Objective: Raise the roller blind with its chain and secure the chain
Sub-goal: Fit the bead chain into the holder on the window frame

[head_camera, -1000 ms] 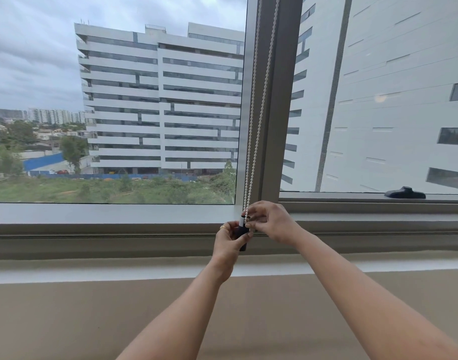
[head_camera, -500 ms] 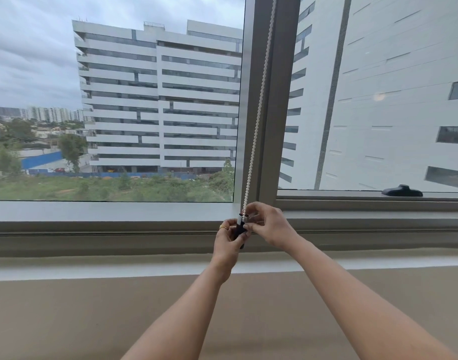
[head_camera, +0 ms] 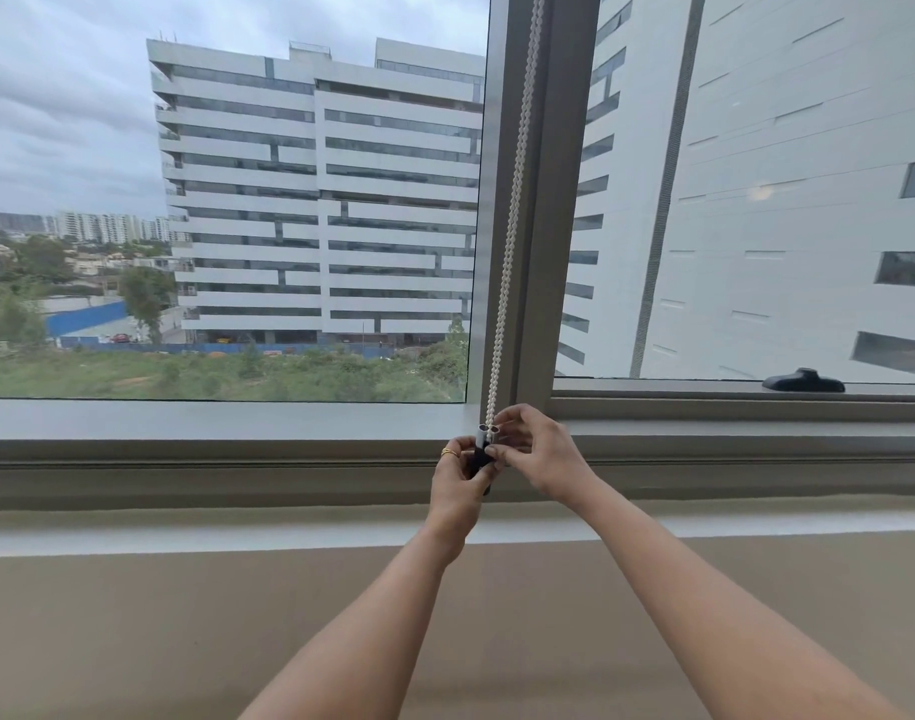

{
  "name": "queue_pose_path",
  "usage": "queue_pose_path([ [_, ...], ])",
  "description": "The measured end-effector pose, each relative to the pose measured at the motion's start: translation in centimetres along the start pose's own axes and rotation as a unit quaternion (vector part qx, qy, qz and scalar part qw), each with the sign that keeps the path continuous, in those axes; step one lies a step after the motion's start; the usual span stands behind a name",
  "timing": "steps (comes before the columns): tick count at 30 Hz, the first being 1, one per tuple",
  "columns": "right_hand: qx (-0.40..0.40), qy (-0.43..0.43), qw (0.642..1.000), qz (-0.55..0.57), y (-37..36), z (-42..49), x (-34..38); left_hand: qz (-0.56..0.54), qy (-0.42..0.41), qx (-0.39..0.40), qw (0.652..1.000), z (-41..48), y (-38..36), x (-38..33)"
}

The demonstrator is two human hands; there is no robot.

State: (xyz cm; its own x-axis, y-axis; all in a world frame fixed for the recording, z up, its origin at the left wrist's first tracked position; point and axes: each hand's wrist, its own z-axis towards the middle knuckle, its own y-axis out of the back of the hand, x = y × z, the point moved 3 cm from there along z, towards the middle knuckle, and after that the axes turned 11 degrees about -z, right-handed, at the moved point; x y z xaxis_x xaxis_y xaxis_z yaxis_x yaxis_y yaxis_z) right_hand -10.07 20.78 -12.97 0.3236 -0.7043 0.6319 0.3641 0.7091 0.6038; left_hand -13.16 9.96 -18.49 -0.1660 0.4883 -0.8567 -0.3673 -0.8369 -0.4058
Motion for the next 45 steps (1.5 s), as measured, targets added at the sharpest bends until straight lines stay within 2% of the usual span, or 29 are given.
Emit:
queue_pose_path([
  [21, -0.011, -0.026, 1.000, 0.006, -0.6, -1.0, 0.2, 0.085, 0.019, -0.003, 0.996, -0.6, 1.4, -0.3],
  [27, -0.016, -0.039, 0.999, -0.030, -1.0, -1.8, -0.1, 0.128, 0.032, 0.002, 0.991, -1.0, 2.2, -0.4],
  [38, -0.154, -0.044, 0.978, -0.132, -1.1, -3.7, 0.4, 0.282, -0.001, 0.006, 0.960, -2.7, 2.9, -2.0],
  [45, -0.180, -0.062, 0.970, -0.150, -0.4, -5.6, 0.5, 0.305, -0.003, 0.022, 0.952, -4.0, 2.7, -2.8],
])
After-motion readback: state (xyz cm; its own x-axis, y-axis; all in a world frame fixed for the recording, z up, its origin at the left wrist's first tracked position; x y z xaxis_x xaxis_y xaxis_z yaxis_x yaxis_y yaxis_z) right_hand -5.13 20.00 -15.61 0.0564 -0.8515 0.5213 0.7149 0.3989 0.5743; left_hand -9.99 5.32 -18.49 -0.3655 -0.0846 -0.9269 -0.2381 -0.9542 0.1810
